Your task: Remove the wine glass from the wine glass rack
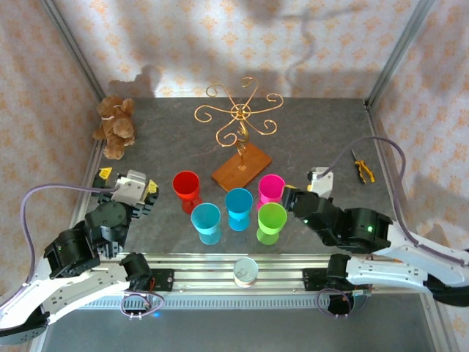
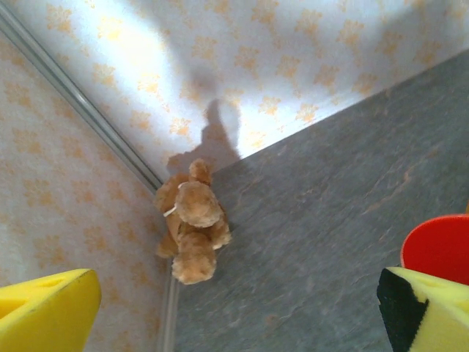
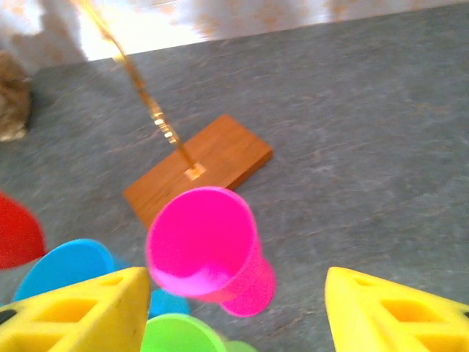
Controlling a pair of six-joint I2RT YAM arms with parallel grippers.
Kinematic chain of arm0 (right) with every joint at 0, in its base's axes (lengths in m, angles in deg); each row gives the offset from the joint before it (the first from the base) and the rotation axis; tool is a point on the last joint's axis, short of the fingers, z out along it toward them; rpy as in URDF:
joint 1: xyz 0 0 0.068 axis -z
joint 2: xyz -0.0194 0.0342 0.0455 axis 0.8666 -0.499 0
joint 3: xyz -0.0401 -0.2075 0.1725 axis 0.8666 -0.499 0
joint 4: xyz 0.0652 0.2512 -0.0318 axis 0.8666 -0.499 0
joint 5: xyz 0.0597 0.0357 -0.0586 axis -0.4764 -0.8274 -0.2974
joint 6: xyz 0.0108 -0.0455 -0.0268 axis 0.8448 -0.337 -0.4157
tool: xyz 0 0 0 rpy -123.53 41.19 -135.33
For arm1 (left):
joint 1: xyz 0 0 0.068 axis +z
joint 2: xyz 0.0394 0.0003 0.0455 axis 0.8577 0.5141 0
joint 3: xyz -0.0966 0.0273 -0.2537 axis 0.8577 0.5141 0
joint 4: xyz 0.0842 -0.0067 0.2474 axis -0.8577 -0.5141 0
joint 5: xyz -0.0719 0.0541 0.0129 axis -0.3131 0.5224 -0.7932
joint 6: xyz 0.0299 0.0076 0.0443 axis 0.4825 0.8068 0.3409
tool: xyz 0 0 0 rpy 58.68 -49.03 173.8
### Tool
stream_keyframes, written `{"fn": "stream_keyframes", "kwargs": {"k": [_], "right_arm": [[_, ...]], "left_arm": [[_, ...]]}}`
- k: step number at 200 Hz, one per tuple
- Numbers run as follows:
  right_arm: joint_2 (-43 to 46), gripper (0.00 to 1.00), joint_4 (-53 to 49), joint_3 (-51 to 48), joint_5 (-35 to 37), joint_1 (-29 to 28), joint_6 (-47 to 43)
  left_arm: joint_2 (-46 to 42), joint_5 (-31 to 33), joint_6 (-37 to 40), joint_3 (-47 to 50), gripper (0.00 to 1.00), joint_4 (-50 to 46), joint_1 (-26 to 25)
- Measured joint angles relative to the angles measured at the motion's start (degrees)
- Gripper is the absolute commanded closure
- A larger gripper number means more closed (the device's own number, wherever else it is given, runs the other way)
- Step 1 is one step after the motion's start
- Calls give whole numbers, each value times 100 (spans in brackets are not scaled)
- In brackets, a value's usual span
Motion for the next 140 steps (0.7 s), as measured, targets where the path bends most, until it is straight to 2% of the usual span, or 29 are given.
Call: {"fn": "stream_keyframes", "kwargs": {"k": [16, 34, 92, 108, 132, 140], "right_arm": [[133, 33, 24, -140, -192, 669, -173], [133, 33, 37, -188, -380, 1217, -365], [-61, 28, 514, -538, -1054, 2769, -1093], [-164, 22, 789, -708, -1220, 3174, -1303], [-240, 18, 1093, -929, -1307, 3622, -1602], [-256, 14, 1237, -988, -1412, 3869, -1687]], "left_arm": [[48, -46, -249, 81, 0, 122, 50], [225, -179, -546, 92, 0, 164, 358], [546, -1652, -1281, 199, 1, 461, 2540], [752, -2138, -1493, 295, 1, 621, 3139], [1032, -2636, -1718, 503, 1, 876, 3661], [1093, -2728, -1781, 549, 1, 933, 3786]]}}
